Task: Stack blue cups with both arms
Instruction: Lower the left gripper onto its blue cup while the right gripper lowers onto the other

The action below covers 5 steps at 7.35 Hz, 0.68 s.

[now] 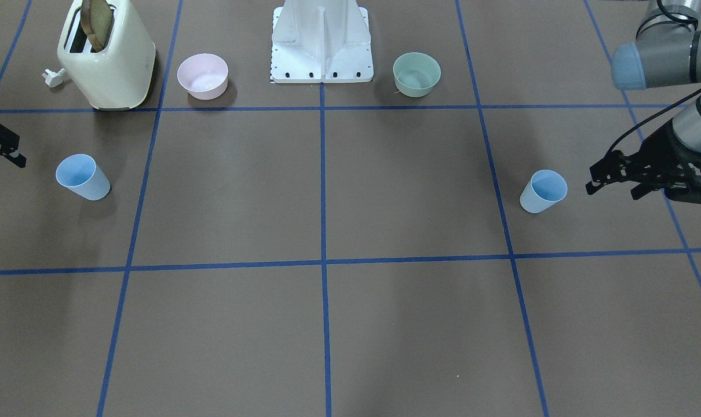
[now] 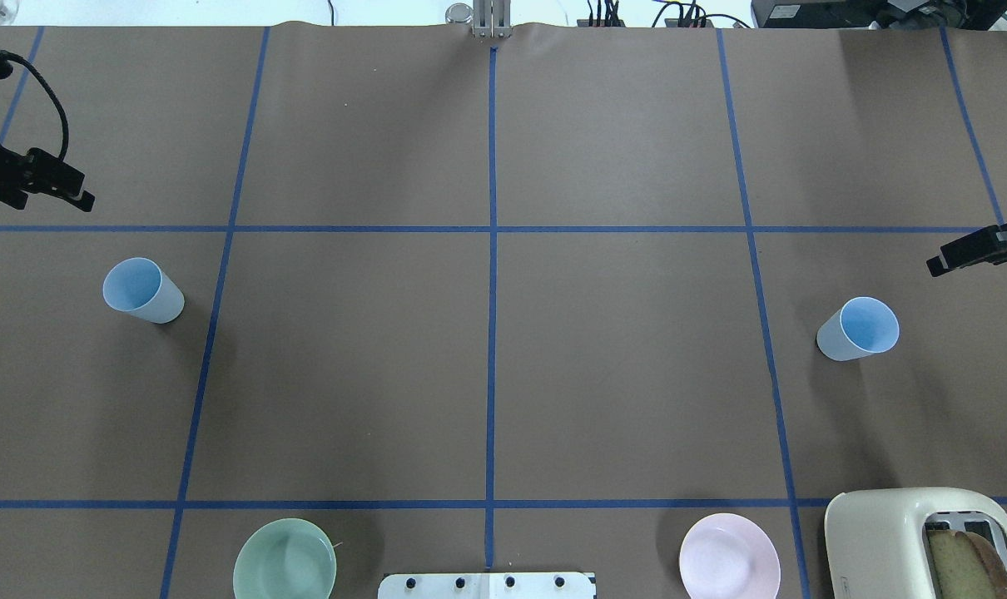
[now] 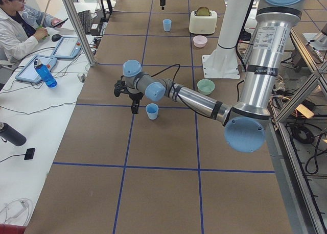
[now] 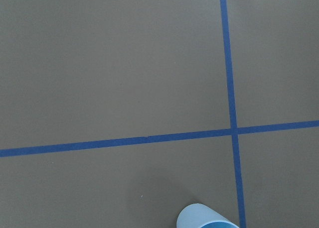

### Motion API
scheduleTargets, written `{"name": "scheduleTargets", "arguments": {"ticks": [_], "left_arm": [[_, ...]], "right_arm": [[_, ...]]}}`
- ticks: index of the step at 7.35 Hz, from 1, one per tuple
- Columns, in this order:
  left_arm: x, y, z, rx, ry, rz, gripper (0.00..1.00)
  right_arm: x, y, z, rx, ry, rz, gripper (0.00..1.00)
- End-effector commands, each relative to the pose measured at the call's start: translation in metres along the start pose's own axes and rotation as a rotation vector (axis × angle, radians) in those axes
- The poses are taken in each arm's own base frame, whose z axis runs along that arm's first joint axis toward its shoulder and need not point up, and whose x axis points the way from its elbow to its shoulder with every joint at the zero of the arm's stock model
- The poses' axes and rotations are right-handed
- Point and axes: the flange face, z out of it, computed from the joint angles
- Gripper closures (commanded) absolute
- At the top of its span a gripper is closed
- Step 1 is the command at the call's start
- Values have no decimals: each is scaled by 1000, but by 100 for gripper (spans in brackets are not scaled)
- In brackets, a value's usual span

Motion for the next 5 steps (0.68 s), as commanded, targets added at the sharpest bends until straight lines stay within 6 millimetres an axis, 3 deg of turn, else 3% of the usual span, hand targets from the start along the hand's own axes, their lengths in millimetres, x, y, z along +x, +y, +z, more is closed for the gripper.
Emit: {"name": "scheduleTargets", "arguments": {"ticks": [1, 2, 5], "left_arm": [[-1, 30, 29, 12, 19, 23, 1], [-8, 37, 33, 14, 22, 18, 1], [3, 46, 55, 2, -13, 41, 2]], "right_arm": [[-4, 17, 21, -16, 20, -30, 2], [-2, 31, 29, -25, 16, -45, 2], [-22, 34, 53, -64, 16, -79, 6]]}}
